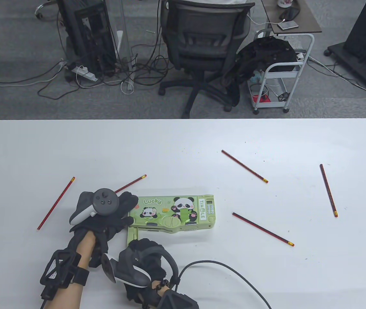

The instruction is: Organize multifunction pencil case

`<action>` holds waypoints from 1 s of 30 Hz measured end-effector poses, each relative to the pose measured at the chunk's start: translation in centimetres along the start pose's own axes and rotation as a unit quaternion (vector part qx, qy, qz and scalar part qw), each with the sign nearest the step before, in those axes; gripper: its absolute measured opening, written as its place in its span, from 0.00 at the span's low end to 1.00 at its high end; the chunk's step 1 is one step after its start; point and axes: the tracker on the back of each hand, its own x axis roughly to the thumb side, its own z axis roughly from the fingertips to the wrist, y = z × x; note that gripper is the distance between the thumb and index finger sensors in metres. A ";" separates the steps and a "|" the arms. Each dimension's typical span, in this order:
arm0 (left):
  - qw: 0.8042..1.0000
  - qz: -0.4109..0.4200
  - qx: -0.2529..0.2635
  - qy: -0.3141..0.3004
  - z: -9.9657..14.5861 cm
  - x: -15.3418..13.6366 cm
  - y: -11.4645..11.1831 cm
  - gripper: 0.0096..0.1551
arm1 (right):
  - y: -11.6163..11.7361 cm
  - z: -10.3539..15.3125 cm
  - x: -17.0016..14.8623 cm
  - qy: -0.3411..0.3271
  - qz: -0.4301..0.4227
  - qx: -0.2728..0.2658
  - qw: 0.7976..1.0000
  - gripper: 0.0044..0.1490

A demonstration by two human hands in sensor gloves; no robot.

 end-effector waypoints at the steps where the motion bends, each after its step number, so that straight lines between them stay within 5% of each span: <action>1: 1.000 0.000 0.000 0.000 0.0 0.0 0.0 0.41 | 0.0 0.0 0.0 -0.001 0.000 -0.006 1.000 0.42; 18: 1.000 -0.003 0.000 0.001 0.0 0.0 0.0 0.41 | 0.9 -0.5 -1.8 0.035 -0.127 -0.010 0.991 0.39; 30: 1.000 -0.003 0.000 0.002 -0.1 0.0 0.0 0.41 | 1.6 -0.5 -1.2 0.027 -0.084 0.017 0.996 0.67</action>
